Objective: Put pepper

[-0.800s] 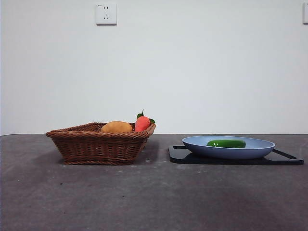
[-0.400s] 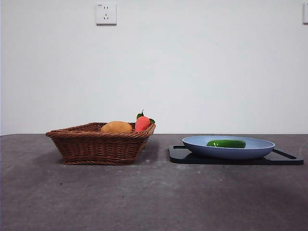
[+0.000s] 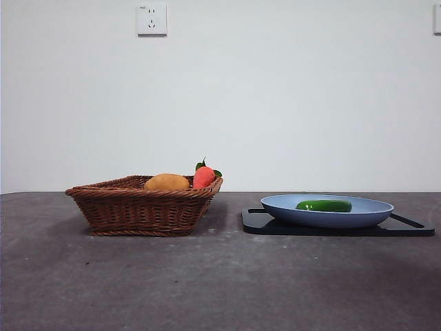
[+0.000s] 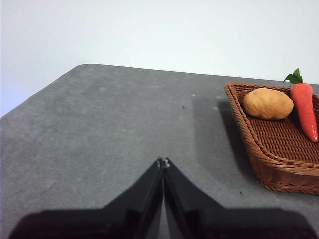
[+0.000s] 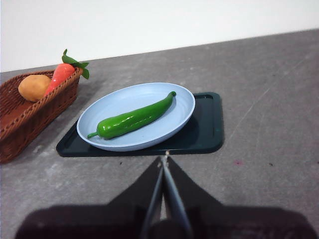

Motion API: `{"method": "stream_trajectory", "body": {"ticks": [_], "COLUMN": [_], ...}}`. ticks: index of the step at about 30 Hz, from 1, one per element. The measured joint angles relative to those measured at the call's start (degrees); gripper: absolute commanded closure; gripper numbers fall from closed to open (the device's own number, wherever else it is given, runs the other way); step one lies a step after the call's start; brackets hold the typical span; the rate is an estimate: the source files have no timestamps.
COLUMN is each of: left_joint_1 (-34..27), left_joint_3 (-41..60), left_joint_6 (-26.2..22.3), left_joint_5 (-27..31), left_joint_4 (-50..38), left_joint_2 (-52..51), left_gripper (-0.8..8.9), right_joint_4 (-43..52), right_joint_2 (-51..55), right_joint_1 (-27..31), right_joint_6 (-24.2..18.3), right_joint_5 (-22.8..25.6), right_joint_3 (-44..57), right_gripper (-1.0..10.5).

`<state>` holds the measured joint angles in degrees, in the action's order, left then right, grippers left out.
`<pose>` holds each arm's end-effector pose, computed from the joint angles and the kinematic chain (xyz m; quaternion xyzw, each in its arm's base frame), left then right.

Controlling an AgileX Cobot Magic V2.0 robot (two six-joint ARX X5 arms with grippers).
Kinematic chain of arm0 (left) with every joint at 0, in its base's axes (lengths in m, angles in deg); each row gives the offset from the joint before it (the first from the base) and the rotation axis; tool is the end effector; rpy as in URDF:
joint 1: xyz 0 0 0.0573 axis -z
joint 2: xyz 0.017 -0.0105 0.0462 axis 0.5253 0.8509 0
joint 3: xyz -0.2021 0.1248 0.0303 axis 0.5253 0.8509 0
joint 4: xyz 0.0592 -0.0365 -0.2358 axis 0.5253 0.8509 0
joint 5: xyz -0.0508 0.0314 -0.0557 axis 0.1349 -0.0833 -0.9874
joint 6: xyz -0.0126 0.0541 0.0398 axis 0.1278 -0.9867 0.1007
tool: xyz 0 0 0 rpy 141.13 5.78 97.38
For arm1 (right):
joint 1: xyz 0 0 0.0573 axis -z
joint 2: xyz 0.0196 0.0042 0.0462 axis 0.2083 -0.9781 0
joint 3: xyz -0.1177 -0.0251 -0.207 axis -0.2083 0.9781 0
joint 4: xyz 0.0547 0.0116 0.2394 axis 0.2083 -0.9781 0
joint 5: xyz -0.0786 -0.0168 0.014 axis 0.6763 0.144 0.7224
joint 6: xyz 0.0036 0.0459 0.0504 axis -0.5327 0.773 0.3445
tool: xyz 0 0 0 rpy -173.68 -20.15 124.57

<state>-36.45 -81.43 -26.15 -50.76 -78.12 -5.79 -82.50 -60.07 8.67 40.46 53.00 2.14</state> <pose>0.1373 0.0114 0.1563 -0.0513 0.0462 0.0422 0.9967 0.1349 0.0141 0.1493 0.0638 0.0791 0.0862 0.9911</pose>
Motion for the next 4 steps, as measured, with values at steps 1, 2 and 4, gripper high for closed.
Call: {"method": "stream_trajectory", "body": {"ticks": [1, 2, 4], "left_joint_1": [0.0, 0.0, 0.0], "left_joint_3": [0.0, 0.0, -0.02], "left_joint_6": [0.0, 0.0, 0.0], "left_joint_5": [0.0, 0.0, 0.0], "left_joint_4": [0.0, -0.02, 0.0], "left_joint_2": [0.0, 0.0, 0.0], "left_gripper": [8.06, 8.06, 8.06], "right_joint_4": [-0.04, -0.04, -0.07], "right_joint_2": [0.0, 0.02, 0.04], "right_joint_1": [0.0, 0.0, 0.0], "right_joint_6": [0.07, 0.2, 0.33], "right_joint_5": [0.02, 0.02, 0.02], "right_joint_3": [0.0, 0.0, 0.0], "right_gripper": [9.4, 9.4, 9.4]}}
